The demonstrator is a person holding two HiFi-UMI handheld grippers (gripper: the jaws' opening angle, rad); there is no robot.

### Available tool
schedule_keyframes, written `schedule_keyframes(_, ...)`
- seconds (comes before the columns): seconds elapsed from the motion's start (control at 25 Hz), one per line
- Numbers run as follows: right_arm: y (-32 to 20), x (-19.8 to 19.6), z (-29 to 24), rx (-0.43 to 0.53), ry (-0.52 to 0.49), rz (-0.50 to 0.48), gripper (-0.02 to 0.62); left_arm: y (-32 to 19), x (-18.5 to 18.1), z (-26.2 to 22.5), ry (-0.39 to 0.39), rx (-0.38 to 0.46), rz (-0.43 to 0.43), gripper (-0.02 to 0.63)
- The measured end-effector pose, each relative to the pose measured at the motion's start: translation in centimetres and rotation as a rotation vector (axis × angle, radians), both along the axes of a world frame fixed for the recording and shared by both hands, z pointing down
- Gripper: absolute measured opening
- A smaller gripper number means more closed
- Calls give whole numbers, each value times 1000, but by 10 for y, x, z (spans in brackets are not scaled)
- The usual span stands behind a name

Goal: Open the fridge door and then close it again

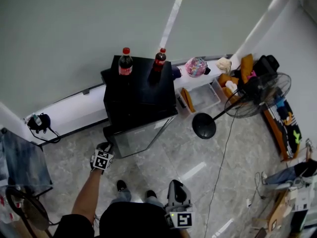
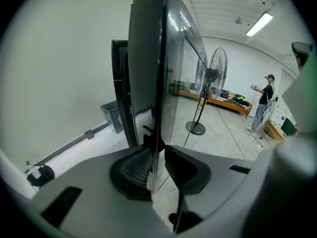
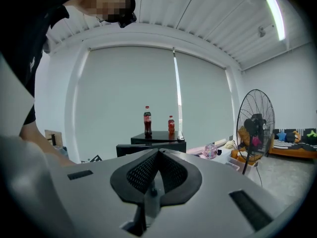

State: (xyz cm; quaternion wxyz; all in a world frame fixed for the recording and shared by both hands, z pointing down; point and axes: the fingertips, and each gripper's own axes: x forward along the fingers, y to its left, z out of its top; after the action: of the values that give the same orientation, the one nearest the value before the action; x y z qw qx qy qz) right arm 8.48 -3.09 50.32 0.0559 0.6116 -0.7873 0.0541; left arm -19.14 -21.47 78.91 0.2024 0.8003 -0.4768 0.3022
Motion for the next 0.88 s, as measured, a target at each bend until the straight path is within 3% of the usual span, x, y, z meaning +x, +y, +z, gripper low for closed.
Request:
schedule_keyframes(0.4,3,64,-6,36,-10,-135,9,35,15,3,-16,-18,-189,81)
schedule_keyframes(0.88,13,130,1,13,5,-322,9,85,47,5,-27,-11,-364,81)
